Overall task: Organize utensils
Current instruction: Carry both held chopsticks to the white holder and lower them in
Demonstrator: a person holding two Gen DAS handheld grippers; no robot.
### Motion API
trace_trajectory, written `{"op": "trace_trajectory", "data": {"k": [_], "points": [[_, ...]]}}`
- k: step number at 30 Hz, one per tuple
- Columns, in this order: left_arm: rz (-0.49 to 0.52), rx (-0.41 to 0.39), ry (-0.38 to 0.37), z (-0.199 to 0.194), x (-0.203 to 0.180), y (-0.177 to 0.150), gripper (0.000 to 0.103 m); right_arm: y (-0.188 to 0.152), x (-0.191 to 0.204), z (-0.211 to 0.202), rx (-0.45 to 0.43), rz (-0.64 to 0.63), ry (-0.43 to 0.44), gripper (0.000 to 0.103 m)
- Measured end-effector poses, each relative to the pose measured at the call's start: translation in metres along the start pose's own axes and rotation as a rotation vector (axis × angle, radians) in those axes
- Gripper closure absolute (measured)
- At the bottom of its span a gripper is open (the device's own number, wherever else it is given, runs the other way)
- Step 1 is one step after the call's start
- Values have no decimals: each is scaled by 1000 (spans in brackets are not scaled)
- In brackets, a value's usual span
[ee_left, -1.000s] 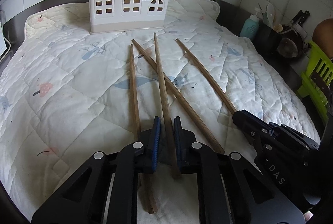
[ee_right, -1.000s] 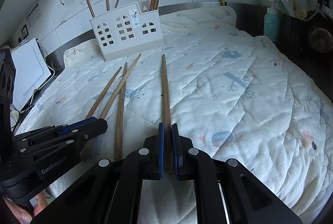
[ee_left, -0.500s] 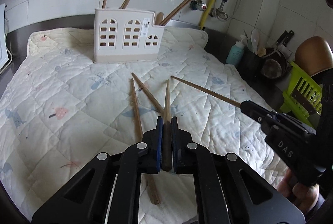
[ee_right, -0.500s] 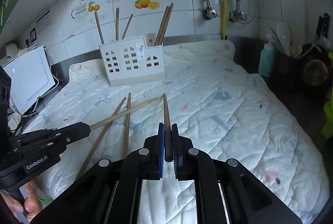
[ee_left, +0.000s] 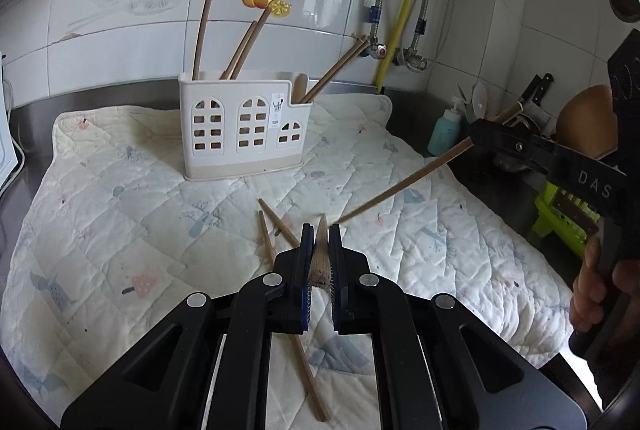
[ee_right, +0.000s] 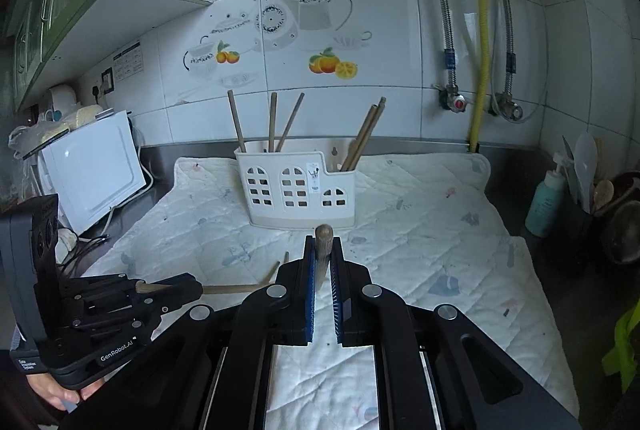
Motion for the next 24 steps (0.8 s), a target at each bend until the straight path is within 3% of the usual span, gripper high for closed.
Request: {"op": "trace_trajectory", "data": {"k": [7, 14, 24], "points": [[-12, -38, 23, 2, 21, 49, 97, 65, -5, 9, 45, -57, 64, 96], [-17, -74, 42, 8, 37, 99, 97, 124, -7, 18, 31, -94, 95, 96], [1, -251, 60, -9, 37, 192, 97, 181, -15, 55, 7, -117, 87, 96]]}}
Point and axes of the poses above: each gripper's, at about its wrist camera, not at the fingertips, and z roughly the way its jaws point, x to its left, y to its top, the point moved 2 cm from there along z, roughly the way its jaws point, and after that the axes turned 14 degrees about y, right-handed, at the moved point
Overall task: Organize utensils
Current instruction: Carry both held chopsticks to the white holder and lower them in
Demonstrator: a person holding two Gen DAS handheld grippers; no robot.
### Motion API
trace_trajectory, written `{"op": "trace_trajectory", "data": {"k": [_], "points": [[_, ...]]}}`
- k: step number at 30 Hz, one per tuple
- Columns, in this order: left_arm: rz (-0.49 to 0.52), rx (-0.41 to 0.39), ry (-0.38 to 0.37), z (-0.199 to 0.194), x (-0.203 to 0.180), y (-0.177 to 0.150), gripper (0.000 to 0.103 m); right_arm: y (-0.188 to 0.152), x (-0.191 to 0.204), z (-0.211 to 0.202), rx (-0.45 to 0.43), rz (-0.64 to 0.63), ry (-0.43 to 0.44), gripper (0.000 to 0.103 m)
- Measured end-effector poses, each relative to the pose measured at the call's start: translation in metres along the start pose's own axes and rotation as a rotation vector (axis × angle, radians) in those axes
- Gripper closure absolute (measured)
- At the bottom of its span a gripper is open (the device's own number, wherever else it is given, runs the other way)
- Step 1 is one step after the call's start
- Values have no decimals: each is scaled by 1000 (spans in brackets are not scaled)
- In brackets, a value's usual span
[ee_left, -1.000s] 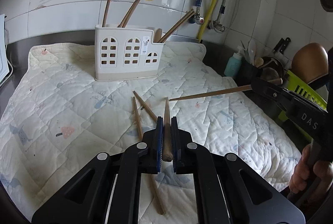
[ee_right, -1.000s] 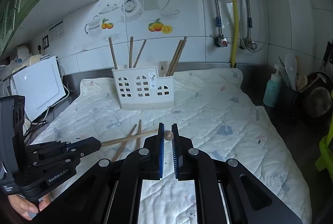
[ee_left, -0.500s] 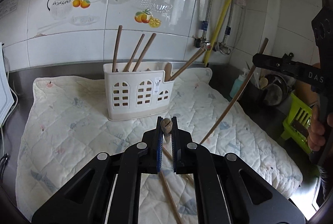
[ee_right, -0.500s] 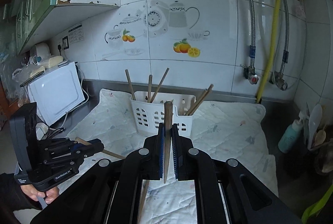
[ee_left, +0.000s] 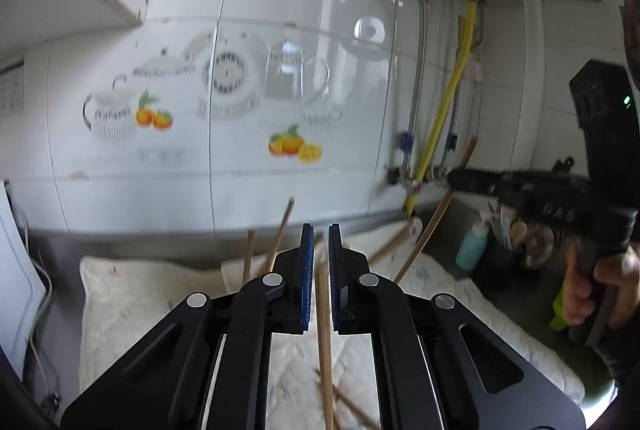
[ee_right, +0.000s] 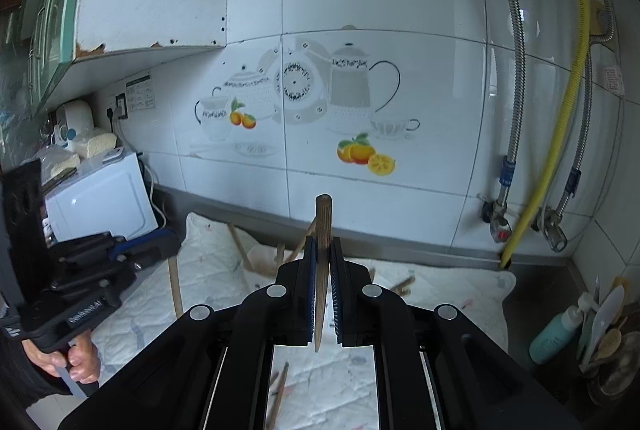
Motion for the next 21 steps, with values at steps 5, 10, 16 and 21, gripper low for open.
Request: {"op": "trace_trajectory", "data": {"k": [5, 10, 16, 21], "points": [[27, -71, 33, 10, -6, 33, 98, 15, -15, 19, -10, 9, -20, 96], [44, -66, 28, 21, -11, 35, 103, 12, -27, 31, -5, 25, -17, 96], [53, -7, 19, 28, -9, 9, 103, 6, -31, 36, 0, 31, -8, 96], [63, 34, 10, 26, -3, -13, 102, 8, -32, 33, -7, 29, -10, 96]]}}
Point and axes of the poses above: each gripper's, at about its wrist camera, not at the fingertips, and z roughly the way its jaws point, x to its left, y to its top, the point moved 2 cm from there along z, roughly the way its jaws point, and after that the axes turned 14 degrees about y, right-handed, at the moved point
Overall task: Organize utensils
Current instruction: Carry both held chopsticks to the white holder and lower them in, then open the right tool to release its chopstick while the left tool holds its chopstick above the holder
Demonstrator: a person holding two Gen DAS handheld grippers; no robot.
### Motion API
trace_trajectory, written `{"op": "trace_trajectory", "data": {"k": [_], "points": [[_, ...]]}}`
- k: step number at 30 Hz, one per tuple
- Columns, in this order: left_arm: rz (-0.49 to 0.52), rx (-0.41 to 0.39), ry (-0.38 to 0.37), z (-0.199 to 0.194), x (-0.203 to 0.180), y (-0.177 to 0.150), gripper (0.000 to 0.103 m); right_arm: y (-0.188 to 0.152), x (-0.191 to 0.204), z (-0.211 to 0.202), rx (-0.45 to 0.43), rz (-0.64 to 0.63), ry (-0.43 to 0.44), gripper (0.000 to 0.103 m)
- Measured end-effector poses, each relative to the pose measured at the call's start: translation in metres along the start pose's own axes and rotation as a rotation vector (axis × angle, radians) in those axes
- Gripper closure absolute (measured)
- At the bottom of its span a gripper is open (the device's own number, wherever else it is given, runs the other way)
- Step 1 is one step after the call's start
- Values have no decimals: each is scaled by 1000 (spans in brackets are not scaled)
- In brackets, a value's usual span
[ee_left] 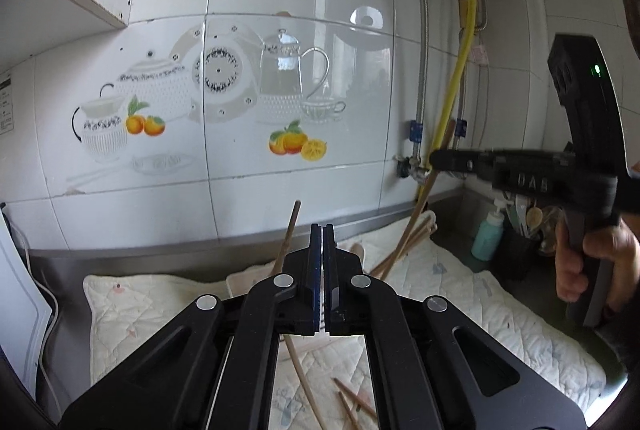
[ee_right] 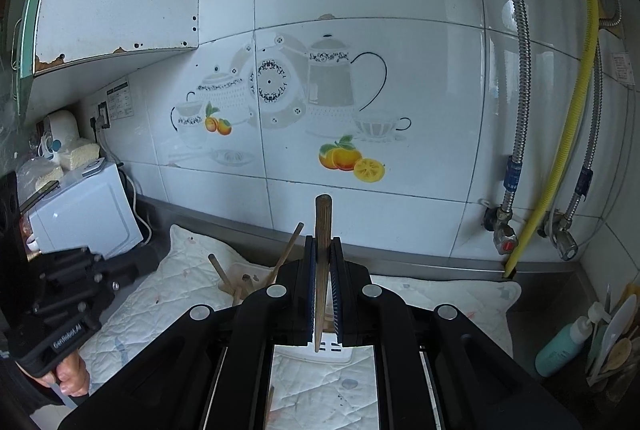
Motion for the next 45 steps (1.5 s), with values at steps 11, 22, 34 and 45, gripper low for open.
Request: {"op": "trace_trajectory", "data": {"k": [11, 22, 34, 45], "points": [[-38, 156, -16, 25, 18, -57, 42, 16, -5, -6, -40, 4, -12, 96], [-80, 356, -9, 100, 29, -101, 64, 23, -13, 13, -26, -6, -39, 96], [-89, 416, -50, 132, 24, -110, 94, 21, -19, 28, -11, -9, -47, 96], [-101, 301, -56, 91, 22, -96, 98, 21, -17, 27, -27, -18, -59, 96]]}}
Point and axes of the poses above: each gripper's, at about its wrist camera, not at the fingertips, and z roughly the way its jaws point, x to its left, y to its top, the point moved 2 cm from there along z, roughly the way its jaws point, and after that the axes turned 14 degrees about y, right-handed, at the moved point
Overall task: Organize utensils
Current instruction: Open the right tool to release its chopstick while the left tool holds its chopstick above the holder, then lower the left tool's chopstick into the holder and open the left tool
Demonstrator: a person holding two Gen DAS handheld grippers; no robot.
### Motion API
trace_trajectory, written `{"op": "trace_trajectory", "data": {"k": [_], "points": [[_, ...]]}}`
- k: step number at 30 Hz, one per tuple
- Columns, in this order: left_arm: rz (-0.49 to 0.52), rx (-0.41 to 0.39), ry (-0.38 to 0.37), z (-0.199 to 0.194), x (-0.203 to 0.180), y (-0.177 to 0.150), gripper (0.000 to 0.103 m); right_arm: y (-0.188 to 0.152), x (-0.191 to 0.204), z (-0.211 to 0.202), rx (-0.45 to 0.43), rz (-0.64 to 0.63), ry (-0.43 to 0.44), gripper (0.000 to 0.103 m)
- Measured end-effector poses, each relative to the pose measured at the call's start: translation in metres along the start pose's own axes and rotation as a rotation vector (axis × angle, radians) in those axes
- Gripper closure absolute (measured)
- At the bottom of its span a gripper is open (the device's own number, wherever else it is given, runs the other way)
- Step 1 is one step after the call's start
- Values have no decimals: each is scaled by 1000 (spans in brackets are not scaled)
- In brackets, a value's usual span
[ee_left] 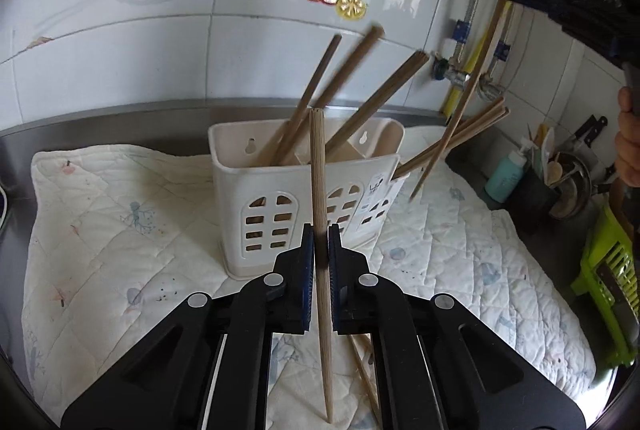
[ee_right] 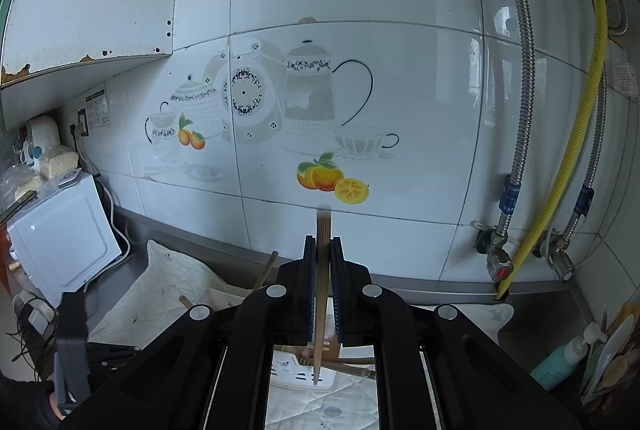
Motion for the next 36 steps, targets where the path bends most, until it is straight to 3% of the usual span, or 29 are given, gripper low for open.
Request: {"op": "trace_trajectory", "data": {"k": [10, 19, 30, 36], "points": [[-13, -140, 38, -52, 9, 9, 98, -1, 2, 5, 12, 0, -1, 96], [-61, -246, 62, -85, 25, 43, 98, -18, -4, -2, 17, 32, 8, 96], [-91, -410, 152, -97, 35, 123, 98, -70, -3, -31, 52, 54, 5, 95], [-114, -394, 163, -70, 35, 132, 98, -128, -21, -42, 117, 131, -22, 83]]}}
Point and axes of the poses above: each gripper's, at about its wrist camera, not at the fingertips, and z roughly the way its jaws point, x to its left, y to its top, the point moved 2 cm from there along z, roughly the way its jaws point, and after that the axes turned 14 degrees about y, right-handed, at the moved point
